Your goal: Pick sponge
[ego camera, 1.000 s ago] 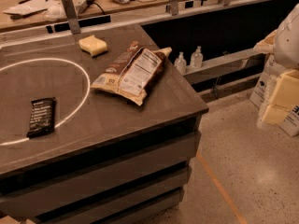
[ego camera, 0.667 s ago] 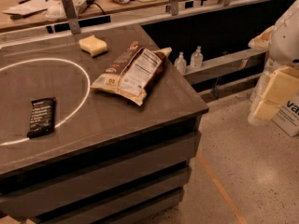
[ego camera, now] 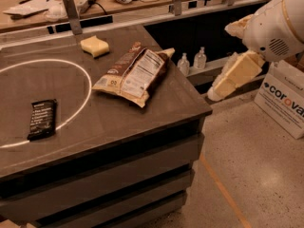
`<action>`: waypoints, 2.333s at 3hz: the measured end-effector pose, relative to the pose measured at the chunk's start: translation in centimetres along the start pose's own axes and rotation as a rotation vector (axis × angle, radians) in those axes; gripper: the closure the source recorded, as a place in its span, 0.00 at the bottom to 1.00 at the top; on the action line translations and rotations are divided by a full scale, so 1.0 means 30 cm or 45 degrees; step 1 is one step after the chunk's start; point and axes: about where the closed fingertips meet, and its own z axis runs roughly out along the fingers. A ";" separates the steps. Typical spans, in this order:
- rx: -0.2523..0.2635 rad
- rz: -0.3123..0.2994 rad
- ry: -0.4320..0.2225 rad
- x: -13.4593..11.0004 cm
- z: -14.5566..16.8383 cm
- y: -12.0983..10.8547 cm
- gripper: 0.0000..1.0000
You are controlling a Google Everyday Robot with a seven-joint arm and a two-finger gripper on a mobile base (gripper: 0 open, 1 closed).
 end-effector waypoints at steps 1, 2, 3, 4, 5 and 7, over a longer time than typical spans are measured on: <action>0.071 0.034 -0.220 -0.174 0.127 -0.110 0.00; 0.089 0.081 -0.271 -0.264 0.259 -0.178 0.00; 0.076 0.092 -0.254 -0.326 0.439 -0.265 0.00; 0.076 0.092 -0.254 -0.326 0.439 -0.265 0.00; 0.077 0.082 -0.317 -0.382 0.511 -0.277 0.00; 0.083 0.102 -0.439 -0.538 0.735 -0.345 0.00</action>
Offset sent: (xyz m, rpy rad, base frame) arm 0.1441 0.1182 -0.0063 0.2712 -0.1033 -0.0706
